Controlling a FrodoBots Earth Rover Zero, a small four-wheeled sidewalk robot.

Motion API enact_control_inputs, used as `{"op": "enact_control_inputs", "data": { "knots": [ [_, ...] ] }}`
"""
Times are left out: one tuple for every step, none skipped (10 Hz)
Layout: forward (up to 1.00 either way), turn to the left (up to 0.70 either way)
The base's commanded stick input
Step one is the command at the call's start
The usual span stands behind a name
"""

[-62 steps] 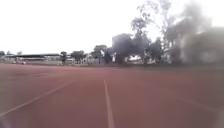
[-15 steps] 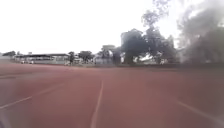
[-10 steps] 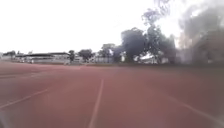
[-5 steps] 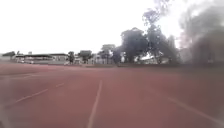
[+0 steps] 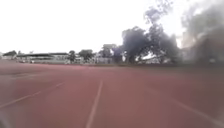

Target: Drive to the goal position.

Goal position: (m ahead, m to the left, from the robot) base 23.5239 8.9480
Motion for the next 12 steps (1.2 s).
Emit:
{"op": "enact_control_inputs", "data": {
  "knots": [
    [0.7,0.0],
    [0.7,0.0],
    [0.7,0.0],
    [0.7,0.0],
    [0.7,0.0],
    [0.7,0.0],
    [0.69,0.0],
    [0.68,0.0],
    [0.68,0.0],
    [0.68,0.0],
    [0.68,0.0],
    [0.68,0.0]
  ]
}}
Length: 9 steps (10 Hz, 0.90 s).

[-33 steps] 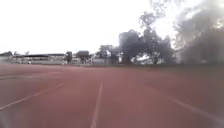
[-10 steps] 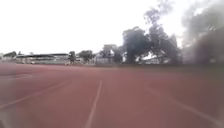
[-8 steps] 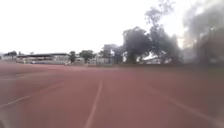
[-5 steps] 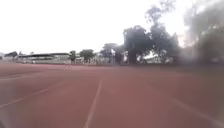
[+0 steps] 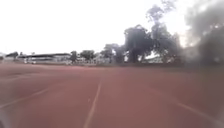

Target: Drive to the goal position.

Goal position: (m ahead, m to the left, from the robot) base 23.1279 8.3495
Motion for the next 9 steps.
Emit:
{"op": "enact_control_inputs", "data": {
  "knots": [
    [0.68,0.0],
    [0.67,0.0],
    [0.67,0.0],
    [0.67,0.0],
    [0.67,0.0],
    [0.66,0.0],
    [0.65,0.0],
    [0.65,0.0],
    [0.65,0.0]
  ]
}}
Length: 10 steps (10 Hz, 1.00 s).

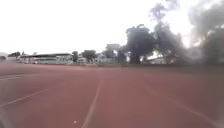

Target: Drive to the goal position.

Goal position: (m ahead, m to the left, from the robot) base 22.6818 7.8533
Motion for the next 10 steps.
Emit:
{"op": "enact_control_inputs", "data": {
  "knots": [
    [0.65,0.0],
    [0.65,0.0],
    [0.66,-0.07],
    [0.66,-0.15],
    [0.66,-0.19],
    [0.66,0.01],
    [0.66,0.0],
    [0.66,0.0],
    [0.66,0.0],
    [0.66,0.0]
  ]
}}
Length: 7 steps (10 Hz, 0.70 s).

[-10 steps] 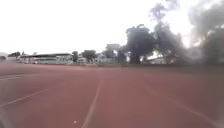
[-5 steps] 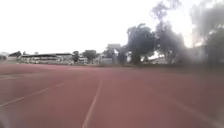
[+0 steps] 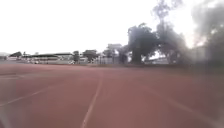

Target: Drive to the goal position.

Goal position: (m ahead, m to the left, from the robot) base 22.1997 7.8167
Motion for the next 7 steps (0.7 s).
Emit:
{"op": "enact_control_inputs", "data": {
  "knots": [
    [0.66,0.0],
    [0.66,0.0],
    [0.67,0.0],
    [0.68,0.0],
    [0.69,0.0],
    [0.7,0.0],
    [0.7,0.0]
  ]
}}
